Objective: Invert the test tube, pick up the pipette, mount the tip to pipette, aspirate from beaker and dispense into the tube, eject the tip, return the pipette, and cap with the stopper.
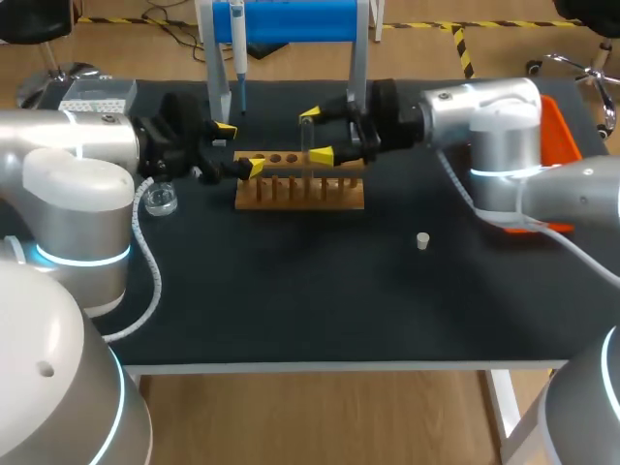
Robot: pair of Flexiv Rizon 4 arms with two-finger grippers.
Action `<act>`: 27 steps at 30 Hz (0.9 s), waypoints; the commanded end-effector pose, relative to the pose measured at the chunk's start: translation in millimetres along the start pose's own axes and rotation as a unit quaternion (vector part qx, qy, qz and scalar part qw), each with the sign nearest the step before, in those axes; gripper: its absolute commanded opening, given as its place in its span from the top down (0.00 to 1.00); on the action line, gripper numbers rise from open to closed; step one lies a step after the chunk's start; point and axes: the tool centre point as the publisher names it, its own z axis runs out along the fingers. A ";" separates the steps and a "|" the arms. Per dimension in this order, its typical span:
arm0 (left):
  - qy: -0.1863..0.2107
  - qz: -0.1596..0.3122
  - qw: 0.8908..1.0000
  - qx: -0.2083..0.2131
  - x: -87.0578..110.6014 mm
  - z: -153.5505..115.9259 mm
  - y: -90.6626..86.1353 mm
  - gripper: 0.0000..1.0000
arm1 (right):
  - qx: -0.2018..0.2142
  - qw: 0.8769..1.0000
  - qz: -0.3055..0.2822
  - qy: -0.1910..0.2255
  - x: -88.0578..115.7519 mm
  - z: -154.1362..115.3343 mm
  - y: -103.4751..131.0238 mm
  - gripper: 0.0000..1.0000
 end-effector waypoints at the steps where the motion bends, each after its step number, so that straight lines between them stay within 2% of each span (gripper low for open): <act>1: 0.002 -0.001 1.000 -0.002 -0.9 -0.2 -0.9 0.00 | -0.004 1.000 0.001 0.005 -5.1 2.8 -3.8 0.00; 17: 0.002 -0.001 1.000 -0.002 -0.9 -0.2 -0.9 0.00 | -0.010 1.000 0.001 0.008 -8.4 12.7 -5.8 0.00; 21: 0.002 -0.001 1.000 -0.002 -0.9 -0.2 -0.9 0.00 | -0.012 1.000 0.002 0.006 -8.6 13.0 -5.8 0.16; 22: 0.002 -0.001 1.000 -0.002 -0.9 -0.2 -0.9 0.00 | -0.012 1.000 0.002 0.006 -8.5 13.0 -5.8 0.27; 27: 0.002 -0.001 1.000 -0.002 -0.9 -0.2 -0.9 0.00 | -0.012 1.000 0.003 0.003 -8.5 10.8 -6.5 0.24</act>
